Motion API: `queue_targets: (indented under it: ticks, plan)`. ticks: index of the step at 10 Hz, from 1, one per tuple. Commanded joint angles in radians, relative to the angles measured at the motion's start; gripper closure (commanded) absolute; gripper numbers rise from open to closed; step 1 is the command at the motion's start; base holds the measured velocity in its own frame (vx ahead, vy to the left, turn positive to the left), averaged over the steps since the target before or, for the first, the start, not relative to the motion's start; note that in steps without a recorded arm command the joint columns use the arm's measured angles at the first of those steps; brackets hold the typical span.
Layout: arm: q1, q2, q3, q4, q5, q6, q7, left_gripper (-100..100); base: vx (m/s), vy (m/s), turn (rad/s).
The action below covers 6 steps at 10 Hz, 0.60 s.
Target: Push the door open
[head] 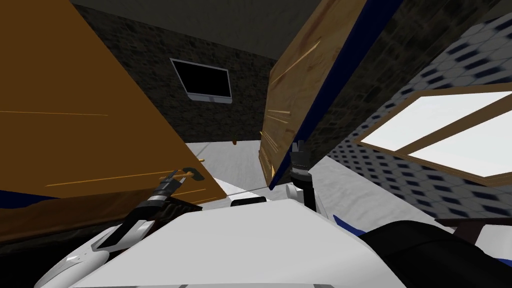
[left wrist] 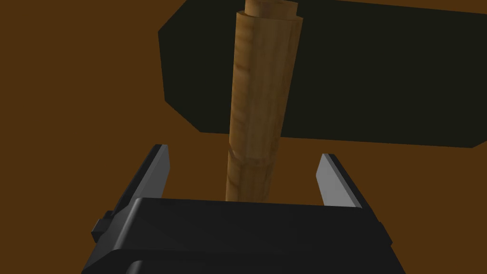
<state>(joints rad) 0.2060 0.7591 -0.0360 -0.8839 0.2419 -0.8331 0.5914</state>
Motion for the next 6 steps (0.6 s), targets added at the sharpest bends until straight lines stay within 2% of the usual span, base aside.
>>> queue_targets:
  ticks: [1,6]
  plan:
    - [0.001,0.0,0.001,-0.001,0.0,0.002,-0.002,100,-0.015,0.001,-0.019]
    - [0.001,0.0,0.001,-0.001,0.0,0.002,-0.002,100,-0.013,0.003,-0.01]
